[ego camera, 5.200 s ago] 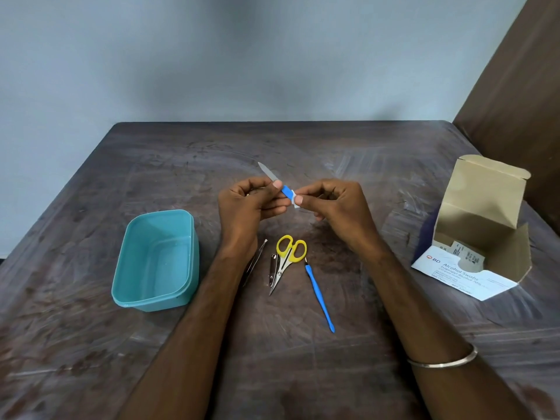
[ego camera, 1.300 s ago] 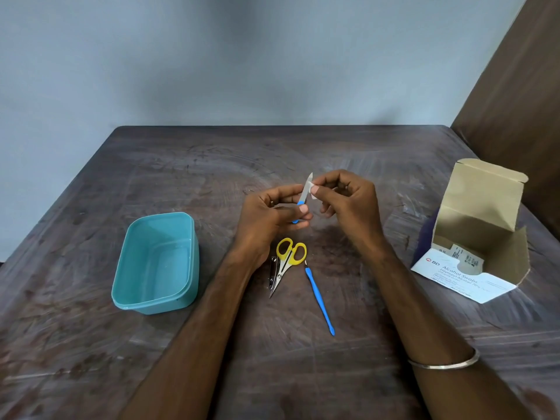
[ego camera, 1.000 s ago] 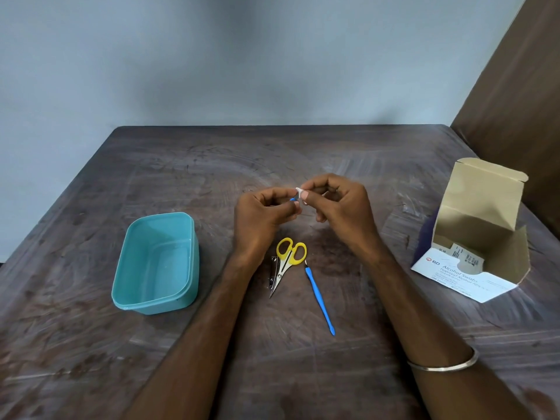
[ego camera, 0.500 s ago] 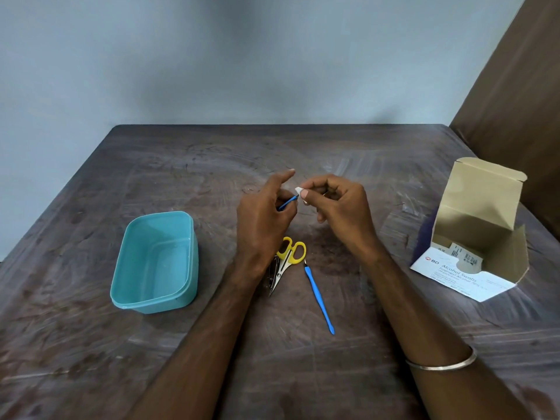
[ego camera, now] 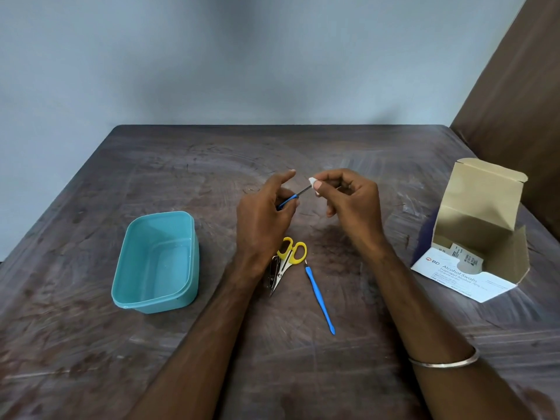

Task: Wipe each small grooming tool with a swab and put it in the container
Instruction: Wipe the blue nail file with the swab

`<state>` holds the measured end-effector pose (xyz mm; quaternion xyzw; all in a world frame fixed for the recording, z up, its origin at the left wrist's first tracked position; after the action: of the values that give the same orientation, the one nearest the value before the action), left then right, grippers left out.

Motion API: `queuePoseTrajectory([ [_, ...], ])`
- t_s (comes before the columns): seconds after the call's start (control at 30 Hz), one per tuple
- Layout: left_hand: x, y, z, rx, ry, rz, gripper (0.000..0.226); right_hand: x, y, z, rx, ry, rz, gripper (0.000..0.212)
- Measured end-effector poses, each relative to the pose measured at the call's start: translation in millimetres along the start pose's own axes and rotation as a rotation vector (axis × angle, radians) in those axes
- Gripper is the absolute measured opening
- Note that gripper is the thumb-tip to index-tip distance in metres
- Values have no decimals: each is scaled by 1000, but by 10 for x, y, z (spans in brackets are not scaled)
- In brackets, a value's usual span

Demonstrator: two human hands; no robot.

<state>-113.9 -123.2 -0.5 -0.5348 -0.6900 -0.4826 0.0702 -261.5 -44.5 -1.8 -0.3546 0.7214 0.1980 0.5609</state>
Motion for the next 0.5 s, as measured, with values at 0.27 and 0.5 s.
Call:
queuePoseTrajectory([
  [0.27, -118, -12, -16, -63, 348, 371, 20, 11, -18, 2, 7, -4, -57, 6],
  [0.5, -124, 25, -7, -89, 513, 595, 4, 25, -73, 37, -48, -56, -88, 10],
])
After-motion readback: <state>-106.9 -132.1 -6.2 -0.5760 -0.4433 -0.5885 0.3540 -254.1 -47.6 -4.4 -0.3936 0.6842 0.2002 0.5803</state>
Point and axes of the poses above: each hand's wrist, its own z-axis away from the middle knuckle, its own y-axis out of the back of the hand, x = y × z, the point moved 4 cm from there along -z, towards the middle knuckle, and after that the axes turned 14 degrees about -z, right-handed, at the moved point
